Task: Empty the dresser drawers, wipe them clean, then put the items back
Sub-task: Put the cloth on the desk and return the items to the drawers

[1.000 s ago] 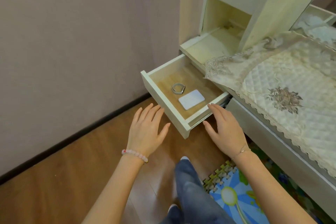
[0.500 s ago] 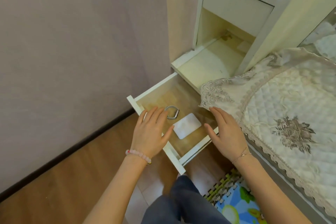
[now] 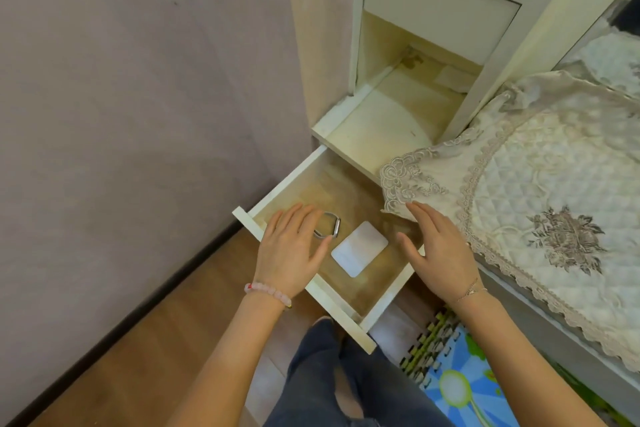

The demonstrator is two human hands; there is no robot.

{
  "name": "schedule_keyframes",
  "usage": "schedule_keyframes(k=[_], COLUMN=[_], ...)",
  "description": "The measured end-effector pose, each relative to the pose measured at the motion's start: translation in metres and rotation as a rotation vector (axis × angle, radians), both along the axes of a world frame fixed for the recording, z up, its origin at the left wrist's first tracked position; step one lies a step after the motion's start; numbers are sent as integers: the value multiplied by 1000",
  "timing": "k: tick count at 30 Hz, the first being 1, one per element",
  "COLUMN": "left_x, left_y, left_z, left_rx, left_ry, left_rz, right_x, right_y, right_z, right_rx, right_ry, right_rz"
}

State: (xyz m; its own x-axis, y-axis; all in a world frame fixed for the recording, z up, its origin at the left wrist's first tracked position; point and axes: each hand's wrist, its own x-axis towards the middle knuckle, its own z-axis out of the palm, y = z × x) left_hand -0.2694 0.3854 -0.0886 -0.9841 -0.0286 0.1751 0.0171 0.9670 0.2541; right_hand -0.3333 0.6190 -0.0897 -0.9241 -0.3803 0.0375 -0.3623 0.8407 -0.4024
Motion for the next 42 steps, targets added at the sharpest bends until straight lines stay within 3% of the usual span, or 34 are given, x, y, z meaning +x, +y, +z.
schedule_keyframes(k=[5,11,14,16,29,42], left_x=[12,38,43,43,31,-39], left_y=[-31,-50,-57,-58,-63,-23], left_z=[-21,-43,-56,-59,-64,-71], left_rx=[434,1338,1823,1989,2169,2224], left_ry=[-134,-387,-517,-579,-651,-640], left_rz=[237,873,988,977,890,821], right_x=[7,24,34,39,56,0], right_y=[-12,-27,-35,-38,-37,13], right_z=[0,-3,-6,-8,-12,-18], right_rx=[-17,-29,-29,-33,-7,2], right_ry=[-20,-27,-30,-38,-35,-109], right_rz=[-71,-148,-193,-208,-318,-381])
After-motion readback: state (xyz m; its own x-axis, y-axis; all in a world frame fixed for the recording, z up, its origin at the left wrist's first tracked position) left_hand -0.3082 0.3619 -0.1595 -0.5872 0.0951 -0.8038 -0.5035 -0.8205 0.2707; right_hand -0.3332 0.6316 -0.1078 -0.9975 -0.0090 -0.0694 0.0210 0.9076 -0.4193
